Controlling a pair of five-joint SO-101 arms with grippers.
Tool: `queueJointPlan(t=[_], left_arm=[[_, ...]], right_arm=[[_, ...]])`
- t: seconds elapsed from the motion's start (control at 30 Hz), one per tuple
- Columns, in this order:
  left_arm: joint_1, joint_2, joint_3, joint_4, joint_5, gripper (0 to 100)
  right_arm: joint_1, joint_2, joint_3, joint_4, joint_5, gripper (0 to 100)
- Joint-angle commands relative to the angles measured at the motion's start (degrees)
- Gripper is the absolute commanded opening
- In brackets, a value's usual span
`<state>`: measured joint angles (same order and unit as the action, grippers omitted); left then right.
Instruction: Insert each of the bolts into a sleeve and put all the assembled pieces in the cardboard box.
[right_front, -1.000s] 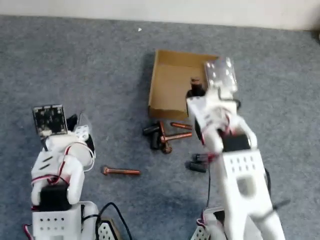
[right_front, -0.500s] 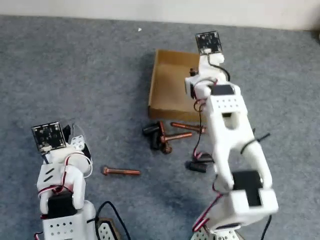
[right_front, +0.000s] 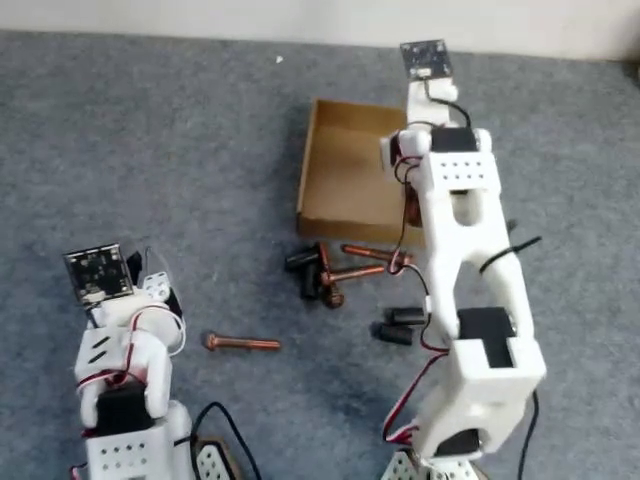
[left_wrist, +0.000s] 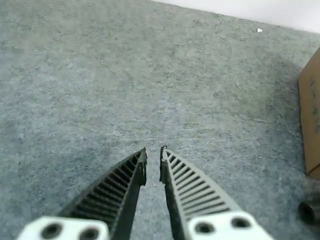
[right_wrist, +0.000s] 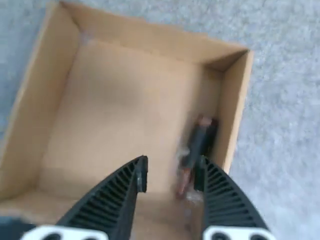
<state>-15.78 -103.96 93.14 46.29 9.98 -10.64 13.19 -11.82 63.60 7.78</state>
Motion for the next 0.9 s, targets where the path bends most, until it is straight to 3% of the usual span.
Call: queueJointPlan(t=[0.0, 0.27, 0.47, 0.63, 0.87], left_arm=[[-0.9, -0.2, -0.6, -1.1, -0.7, 7], [-1.0, -0.2, -0.6, -1.1, -0.7, 7], [-2.4, -0.2, -0.6, -1.1, -0.7, 7], [-2.4, -0.2, -0.6, -1.1, -0.7, 7], [-2.4, -0.2, -0.6, -1.1, -0.7, 7]], right_arm=[[-3.1, -6.7, -4.0, 8.7, -0.2, 14.2], [-8.8, -10.3, -3.8, 24.8, -0.4, 14.2], [-14.4, -10.6, -1.0, 30.1, -0.5, 14.1], [-22.0, -11.6, 9.4, 21.8, -4.9, 14.1], [-26.2, -11.3, 23.6, 5.0, -10.2, 14.1]])
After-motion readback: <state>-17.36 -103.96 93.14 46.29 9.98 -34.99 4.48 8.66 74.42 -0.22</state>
